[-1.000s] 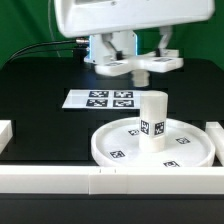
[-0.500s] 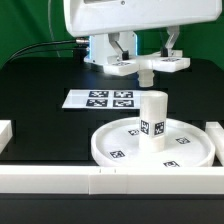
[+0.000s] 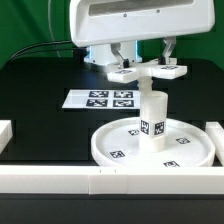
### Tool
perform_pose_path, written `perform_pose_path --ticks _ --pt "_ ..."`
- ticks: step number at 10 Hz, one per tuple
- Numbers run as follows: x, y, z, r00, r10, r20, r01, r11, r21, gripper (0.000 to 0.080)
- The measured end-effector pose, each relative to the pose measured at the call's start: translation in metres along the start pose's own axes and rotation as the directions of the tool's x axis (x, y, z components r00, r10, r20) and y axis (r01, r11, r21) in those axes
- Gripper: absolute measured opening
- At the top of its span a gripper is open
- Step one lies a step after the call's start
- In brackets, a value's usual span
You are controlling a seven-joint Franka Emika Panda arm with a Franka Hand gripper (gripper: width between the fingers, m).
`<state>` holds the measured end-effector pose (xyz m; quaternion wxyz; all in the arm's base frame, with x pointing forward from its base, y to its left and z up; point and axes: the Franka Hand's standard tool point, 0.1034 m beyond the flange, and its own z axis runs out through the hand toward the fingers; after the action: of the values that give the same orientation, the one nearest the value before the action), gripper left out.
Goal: Assemble round table
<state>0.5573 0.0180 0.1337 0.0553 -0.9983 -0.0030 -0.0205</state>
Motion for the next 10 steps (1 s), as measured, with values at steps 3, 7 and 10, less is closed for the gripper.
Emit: perform_pose_path --ticks 3,7,10 --pt "-0.001 -0.012 0.005 0.999 -0.053 -0.001 0.053 0.998 -0.017 0.0439" --pt "-0.003 -0.014 0.01 0.998 -0.067 0.008 0.067 0.997 -0.023 0.0439" --pt "-0.003 -0.013 0.015 0.998 -0.067 0.015 0.067 0.997 -0.024 0.0439"
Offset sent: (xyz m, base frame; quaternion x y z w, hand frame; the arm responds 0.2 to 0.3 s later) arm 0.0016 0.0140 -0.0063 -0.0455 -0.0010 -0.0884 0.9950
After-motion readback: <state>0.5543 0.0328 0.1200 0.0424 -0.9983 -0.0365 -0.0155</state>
